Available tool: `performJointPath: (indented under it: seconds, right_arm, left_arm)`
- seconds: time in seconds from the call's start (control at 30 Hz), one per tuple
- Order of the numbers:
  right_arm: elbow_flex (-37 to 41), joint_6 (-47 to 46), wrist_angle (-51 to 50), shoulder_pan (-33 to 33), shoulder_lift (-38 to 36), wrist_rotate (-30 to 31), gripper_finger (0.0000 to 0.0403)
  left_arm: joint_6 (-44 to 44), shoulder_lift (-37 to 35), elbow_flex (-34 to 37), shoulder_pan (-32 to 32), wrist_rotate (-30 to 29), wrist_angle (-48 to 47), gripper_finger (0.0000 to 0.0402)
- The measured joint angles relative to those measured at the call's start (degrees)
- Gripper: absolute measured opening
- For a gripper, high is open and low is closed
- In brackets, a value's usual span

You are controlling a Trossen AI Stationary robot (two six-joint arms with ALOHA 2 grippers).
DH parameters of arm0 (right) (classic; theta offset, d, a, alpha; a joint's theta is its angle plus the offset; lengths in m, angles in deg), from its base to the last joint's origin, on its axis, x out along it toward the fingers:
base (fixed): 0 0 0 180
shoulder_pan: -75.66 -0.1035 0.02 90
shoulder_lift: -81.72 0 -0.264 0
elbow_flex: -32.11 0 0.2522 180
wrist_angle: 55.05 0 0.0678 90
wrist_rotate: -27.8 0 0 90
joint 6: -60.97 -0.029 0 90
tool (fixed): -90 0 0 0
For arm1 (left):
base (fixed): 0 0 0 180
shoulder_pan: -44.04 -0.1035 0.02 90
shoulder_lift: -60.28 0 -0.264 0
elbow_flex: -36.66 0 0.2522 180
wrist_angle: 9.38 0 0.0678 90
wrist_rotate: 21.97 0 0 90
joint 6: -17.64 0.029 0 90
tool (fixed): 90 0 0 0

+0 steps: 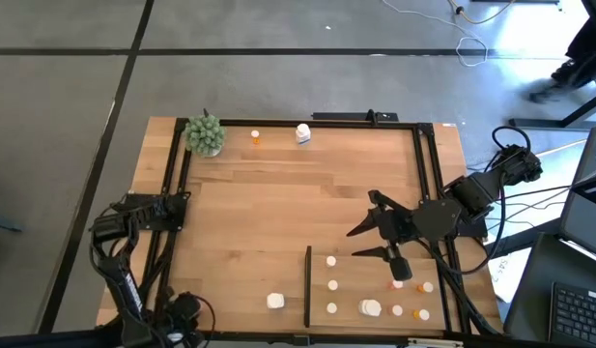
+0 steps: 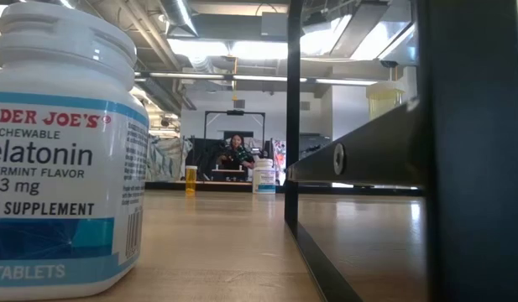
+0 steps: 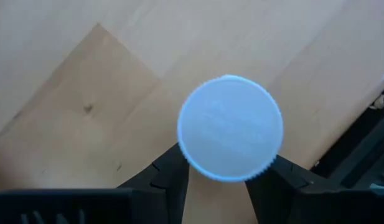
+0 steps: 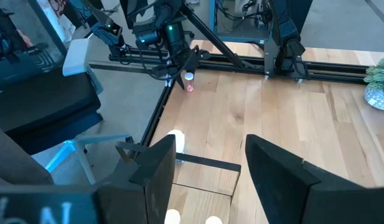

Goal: Pick and place medicine bottles onto shelf by color
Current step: Put the pink pill bottle on the shelf aligned with the other pink pill bottles

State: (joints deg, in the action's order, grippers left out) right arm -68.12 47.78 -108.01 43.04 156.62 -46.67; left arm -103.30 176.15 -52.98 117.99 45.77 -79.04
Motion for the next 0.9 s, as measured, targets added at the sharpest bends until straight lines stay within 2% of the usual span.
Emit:
performJointPath:
  seconds: [0.6,0.9]
  right_arm:
    - [0.0,0.0,0.5,0.9,0.0,2.8,0.0197]
    - [0.0,-0.2,0.4,1.7,0.0,2.8,0.0197]
  left_arm:
    - [1.6,0.3,0.5,-1.5,-6.0,-3.3,0.0137]
    - [1.3,0.3,0.5,-0.8,-3.9,-1.9,0.0137]
